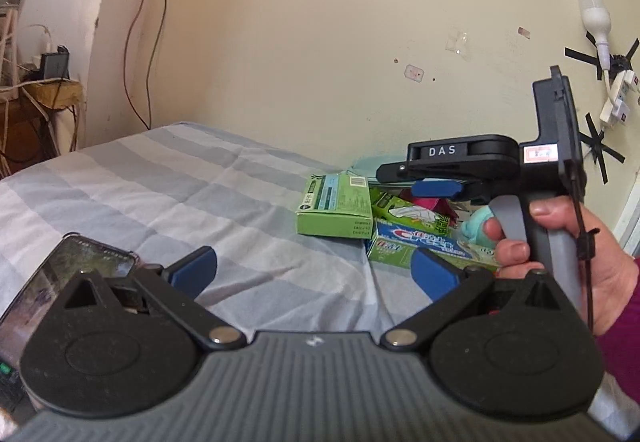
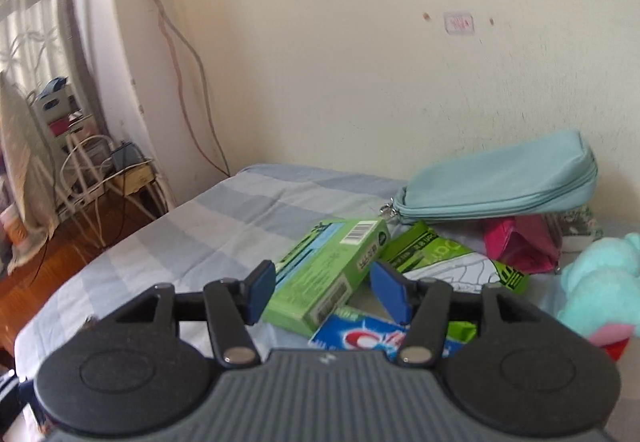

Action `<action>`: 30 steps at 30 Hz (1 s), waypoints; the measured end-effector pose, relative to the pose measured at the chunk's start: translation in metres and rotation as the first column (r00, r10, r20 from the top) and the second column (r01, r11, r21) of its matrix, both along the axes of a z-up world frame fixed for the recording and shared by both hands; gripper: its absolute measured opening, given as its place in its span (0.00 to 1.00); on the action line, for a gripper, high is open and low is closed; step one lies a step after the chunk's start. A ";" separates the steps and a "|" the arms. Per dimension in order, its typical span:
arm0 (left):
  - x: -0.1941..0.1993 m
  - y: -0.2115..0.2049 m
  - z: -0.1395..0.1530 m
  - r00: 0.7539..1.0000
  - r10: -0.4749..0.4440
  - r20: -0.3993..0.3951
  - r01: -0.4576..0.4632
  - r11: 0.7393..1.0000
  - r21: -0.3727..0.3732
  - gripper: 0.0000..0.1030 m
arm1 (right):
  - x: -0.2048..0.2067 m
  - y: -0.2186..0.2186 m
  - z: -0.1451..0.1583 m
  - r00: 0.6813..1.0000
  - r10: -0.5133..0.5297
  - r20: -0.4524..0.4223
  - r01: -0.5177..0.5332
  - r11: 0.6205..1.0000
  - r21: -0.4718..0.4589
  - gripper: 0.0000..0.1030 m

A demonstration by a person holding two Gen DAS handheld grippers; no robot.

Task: Organize objects
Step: 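Close the right gripper on the green box and lift it, then carry the green box to the pink tin and lower it inside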

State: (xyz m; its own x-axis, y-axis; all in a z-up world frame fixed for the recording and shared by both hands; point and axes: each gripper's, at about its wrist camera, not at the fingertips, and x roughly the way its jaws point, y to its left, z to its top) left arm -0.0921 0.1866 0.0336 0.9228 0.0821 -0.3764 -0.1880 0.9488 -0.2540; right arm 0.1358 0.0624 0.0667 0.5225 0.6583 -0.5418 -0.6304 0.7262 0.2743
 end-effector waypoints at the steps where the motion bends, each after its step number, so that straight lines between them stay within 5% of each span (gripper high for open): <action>1: 0.011 0.006 0.001 0.999 -0.008 -0.031 0.007 0.999 -0.039 1.00 | 0.010 0.003 -0.003 0.999 -0.008 -0.035 0.009 1.000 0.009 0.55; 4: 0.033 0.024 -0.005 0.994 -0.013 -0.105 -0.005 0.986 -0.167 1.00 | 0.034 0.014 -0.015 0.992 -0.029 -0.119 0.031 0.999 0.013 0.61; 8: 0.029 0.025 -0.014 0.993 0.010 -0.116 -0.031 0.983 -0.181 1.00 | 0.060 0.034 -0.041 0.958 0.022 -0.287 -0.011 0.999 0.039 0.75; 11: 0.020 0.024 -0.019 0.992 0.015 -0.124 -0.035 0.986 -0.162 1.00 | 0.059 0.048 -0.057 0.938 0.069 -0.340 -0.055 0.997 0.052 0.51; 13: 0.014 0.025 -0.020 0.992 0.023 -0.123 -0.042 0.988 -0.152 1.00 | 0.054 0.048 -0.060 0.917 0.107 -0.385 -0.072 0.992 0.106 0.42; 16: 0.006 0.029 -0.017 0.993 0.024 -0.116 -0.042 0.987 -0.157 1.00 | 0.034 0.041 -0.044 0.927 0.165 -0.338 -0.123 0.982 0.143 0.32; 23: -0.001 0.011 -0.008 0.994 -0.056 -0.099 0.041 0.987 -0.153 1.00 | -0.025 -0.044 -0.014 0.921 0.268 -0.282 -0.228 0.959 0.169 0.29; 30: 0.019 -0.065 -0.009 0.948 -0.288 -0.138 0.276 0.956 -0.099 1.00 | -0.075 -0.183 -0.055 0.900 0.098 -0.426 0.038 0.953 0.300 0.29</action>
State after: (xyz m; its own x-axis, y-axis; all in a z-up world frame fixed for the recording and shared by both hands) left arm -0.0735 0.1214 0.0248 0.8369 -0.2085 -0.5060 0.0432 0.9469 -0.3186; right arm 0.0609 -0.1211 0.0112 0.2591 0.8338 -0.4875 -0.4203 0.5518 0.7204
